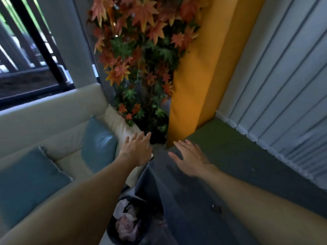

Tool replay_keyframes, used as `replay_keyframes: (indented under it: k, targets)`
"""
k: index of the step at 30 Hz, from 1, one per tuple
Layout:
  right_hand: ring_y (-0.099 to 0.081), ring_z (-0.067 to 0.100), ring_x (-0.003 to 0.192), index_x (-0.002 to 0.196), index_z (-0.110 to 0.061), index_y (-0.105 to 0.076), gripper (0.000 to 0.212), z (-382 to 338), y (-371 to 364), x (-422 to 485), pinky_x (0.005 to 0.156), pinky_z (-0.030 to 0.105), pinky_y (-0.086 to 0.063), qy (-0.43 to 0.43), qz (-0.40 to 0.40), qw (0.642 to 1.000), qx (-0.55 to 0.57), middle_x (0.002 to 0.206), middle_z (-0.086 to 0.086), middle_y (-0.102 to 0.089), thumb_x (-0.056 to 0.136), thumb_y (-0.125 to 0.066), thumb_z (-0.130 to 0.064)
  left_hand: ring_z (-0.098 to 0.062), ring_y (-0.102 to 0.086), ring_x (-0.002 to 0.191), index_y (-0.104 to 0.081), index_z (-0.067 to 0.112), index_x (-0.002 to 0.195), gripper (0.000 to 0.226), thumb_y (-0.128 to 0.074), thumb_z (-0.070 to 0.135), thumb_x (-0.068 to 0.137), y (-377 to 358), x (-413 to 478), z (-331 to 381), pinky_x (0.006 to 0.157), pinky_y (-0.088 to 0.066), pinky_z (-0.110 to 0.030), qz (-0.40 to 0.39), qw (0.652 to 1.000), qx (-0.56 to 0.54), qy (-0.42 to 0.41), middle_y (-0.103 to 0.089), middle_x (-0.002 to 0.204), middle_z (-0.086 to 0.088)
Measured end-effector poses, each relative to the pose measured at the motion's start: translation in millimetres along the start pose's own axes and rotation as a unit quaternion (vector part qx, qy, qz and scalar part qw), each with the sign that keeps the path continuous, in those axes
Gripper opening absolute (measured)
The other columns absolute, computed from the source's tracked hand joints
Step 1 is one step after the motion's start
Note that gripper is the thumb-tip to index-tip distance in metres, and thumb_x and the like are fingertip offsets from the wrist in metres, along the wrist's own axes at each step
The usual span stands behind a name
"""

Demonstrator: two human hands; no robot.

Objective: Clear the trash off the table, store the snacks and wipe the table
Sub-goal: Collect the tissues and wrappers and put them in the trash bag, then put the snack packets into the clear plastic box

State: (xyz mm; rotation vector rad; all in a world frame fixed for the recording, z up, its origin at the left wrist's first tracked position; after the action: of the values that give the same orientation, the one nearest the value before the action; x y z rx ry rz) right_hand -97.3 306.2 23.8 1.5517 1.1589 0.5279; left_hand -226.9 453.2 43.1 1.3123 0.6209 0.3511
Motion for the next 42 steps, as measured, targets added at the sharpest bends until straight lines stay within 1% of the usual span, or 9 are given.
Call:
replay_keyframes:
  k: [3, 6, 13, 20, 27, 30, 34, 38, 42]
  targets:
    - [-0.007, 0.021, 0.152, 0.157, -0.027, -0.016, 0.078, 34, 15, -22, 0.121, 0.053, -0.009, -0.055, 0.023, 0.998, 0.003, 0.164, -0.005, -0.016, 0.094, -0.016, -0.073, -0.031, -0.007, 0.154, -0.002, 0.026, 0.161, 0.066, -0.029, 0.047, 0.103, 5, 16, 37, 0.123, -0.012, -0.050, -0.015, 0.998, 0.031, -0.055, -0.009, 0.168, -0.005]
    - [-0.009, 0.021, 0.151, 0.157, -0.027, -0.018, 0.081, 57, 27, -42, 0.121, 0.055, -0.010, -0.100, 0.048, 0.994, -0.002, 0.164, -0.005, -0.017, 0.092, -0.015, -0.076, -0.031, -0.006, 0.154, -0.003, 0.026, 0.160, 0.065, -0.029, 0.047, 0.104, 15, 30, 71, 0.123, -0.011, -0.050, -0.016, 0.995, 0.042, -0.094, -0.009, 0.168, -0.004]
    - [-0.008, 0.023, 0.152, 0.156, -0.029, -0.019, 0.079, 102, 46, -102, 0.118, 0.061, -0.011, -0.224, 0.092, 0.970, 0.016, 0.164, -0.005, -0.018, 0.092, -0.016, -0.075, -0.031, -0.005, 0.154, -0.003, 0.025, 0.161, 0.063, -0.027, 0.046, 0.106, 29, 50, 148, 0.123, -0.010, -0.052, -0.036, 0.972, 0.079, -0.217, -0.006, 0.168, -0.003]
    - [-0.009, 0.023, 0.152, 0.155, -0.028, -0.024, 0.075, 131, 51, -166, 0.118, 0.061, -0.013, -0.324, 0.141, 0.934, 0.061, 0.162, -0.006, -0.024, 0.094, -0.021, -0.072, -0.029, -0.007, 0.154, -0.001, 0.027, 0.160, 0.064, -0.027, 0.047, 0.105, 22, 42, 221, 0.124, -0.014, -0.050, -0.055, 0.934, 0.095, -0.339, -0.005, 0.168, -0.004]
    - [-0.009, 0.022, 0.151, 0.154, -0.027, -0.024, 0.073, 150, 48, -233, 0.117, 0.059, -0.016, -0.396, 0.173, 0.899, 0.069, 0.161, -0.007, -0.026, 0.095, -0.022, -0.070, -0.032, -0.010, 0.154, -0.003, 0.029, 0.160, 0.063, -0.028, 0.047, 0.105, 6, 18, 290, 0.123, -0.017, -0.053, -0.048, 0.898, 0.112, -0.422, -0.009, 0.168, -0.004]
    - [-0.009, 0.023, 0.151, 0.155, -0.027, -0.023, 0.073, 164, 49, -260, 0.118, 0.059, -0.016, -0.416, 0.174, 0.890, 0.066, 0.161, -0.006, -0.026, 0.096, -0.024, -0.069, -0.030, -0.009, 0.154, -0.002, 0.031, 0.160, 0.063, -0.028, 0.047, 0.105, 6, 5, 315, 0.123, -0.015, -0.052, -0.045, 0.888, 0.107, -0.444, -0.008, 0.168, -0.004]
    - [-0.010, 0.023, 0.151, 0.155, -0.026, -0.023, 0.073, 188, 56, -287, 0.117, 0.061, -0.016, -0.432, 0.175, 0.883, 0.059, 0.161, -0.005, -0.027, 0.096, -0.027, -0.068, -0.030, -0.009, 0.154, -0.002, 0.029, 0.160, 0.063, -0.028, 0.046, 0.105, 7, -6, 343, 0.123, -0.014, -0.053, -0.040, 0.885, 0.106, -0.452, -0.008, 0.168, -0.005]
    - [-0.010, 0.024, 0.151, 0.155, -0.024, -0.024, 0.071, 212, 60, -307, 0.117, 0.062, -0.015, -0.430, 0.177, 0.883, 0.068, 0.160, -0.004, -0.029, 0.097, -0.030, -0.065, -0.030, -0.008, 0.154, -0.003, 0.027, 0.160, 0.064, -0.029, 0.045, 0.105, 2, -11, 371, 0.124, -0.011, -0.052, -0.041, 0.886, 0.106, -0.448, -0.008, 0.168, -0.006]
    - [-0.013, 0.024, 0.151, 0.155, -0.025, -0.025, 0.069, 243, 60, -330, 0.117, 0.060, -0.017, -0.430, 0.176, 0.883, 0.066, 0.159, -0.003, -0.031, 0.098, -0.031, -0.064, -0.030, -0.010, 0.154, -0.003, 0.025, 0.161, 0.065, -0.030, 0.045, 0.104, -6, -18, 408, 0.124, -0.011, -0.052, -0.035, 0.885, 0.113, -0.450, -0.009, 0.168, -0.006]
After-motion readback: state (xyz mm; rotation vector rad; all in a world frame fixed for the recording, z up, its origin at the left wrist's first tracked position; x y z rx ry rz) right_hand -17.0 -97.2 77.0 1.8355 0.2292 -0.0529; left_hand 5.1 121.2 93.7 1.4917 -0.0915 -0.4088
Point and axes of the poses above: each hand's wrist, its own x-axis towards the middle knuckle, its own y-axis out of the back of the hand, z = x × y, the point moved 7 cm from there along x, towards the middle knuckle
